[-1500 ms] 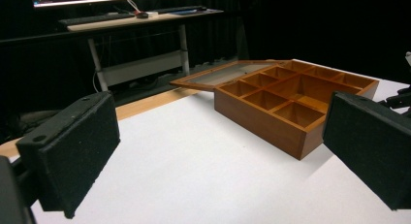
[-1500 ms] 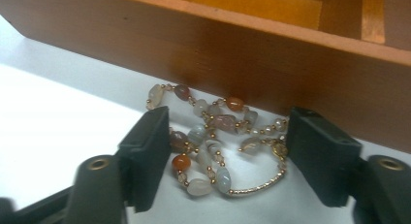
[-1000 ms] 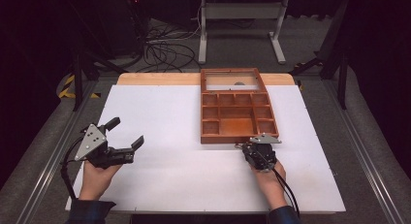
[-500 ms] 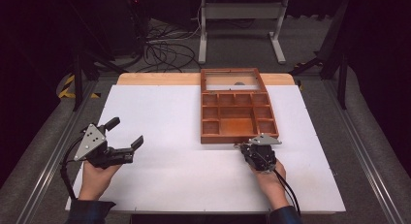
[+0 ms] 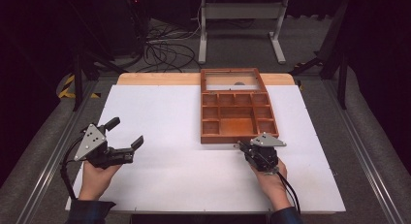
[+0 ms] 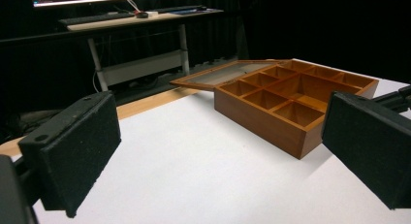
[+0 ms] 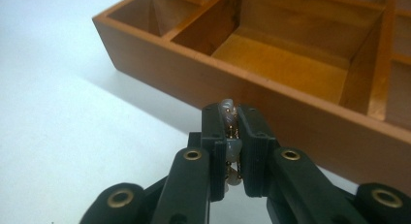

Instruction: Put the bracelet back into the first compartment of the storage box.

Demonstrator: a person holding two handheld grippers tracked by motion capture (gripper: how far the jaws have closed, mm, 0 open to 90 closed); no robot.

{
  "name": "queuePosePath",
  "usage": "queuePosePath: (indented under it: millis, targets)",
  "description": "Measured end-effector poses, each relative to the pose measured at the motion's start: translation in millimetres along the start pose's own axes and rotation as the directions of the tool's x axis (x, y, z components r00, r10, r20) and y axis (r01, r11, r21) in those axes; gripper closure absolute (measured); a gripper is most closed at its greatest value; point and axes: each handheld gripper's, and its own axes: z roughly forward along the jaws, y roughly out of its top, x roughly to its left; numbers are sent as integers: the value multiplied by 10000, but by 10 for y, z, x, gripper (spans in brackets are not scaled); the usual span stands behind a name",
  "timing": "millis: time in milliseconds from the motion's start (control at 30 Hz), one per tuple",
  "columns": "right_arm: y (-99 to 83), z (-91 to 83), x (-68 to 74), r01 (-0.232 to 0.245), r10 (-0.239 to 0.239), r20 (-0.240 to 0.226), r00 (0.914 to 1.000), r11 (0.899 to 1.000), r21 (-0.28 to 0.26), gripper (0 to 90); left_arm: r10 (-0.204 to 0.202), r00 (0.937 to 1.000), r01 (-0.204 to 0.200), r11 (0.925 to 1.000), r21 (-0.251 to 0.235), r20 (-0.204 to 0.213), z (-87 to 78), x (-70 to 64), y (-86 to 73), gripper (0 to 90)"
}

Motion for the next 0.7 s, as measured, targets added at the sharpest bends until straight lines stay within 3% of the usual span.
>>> queuePosePath:
  millis: [233, 700]
  targets:
    - [61, -86, 5, 50, -54, -74, 10000, 9984, -567, 832, 25, 10000, -25, 10000, 15, 26, 0, 1, 2, 14]
    - [192, -179, 48, 196, -216, -154, 9996, 9926, -1197, 832, -12, 10000, 12, 10000, 61, 93, 10, -4, -5, 14]
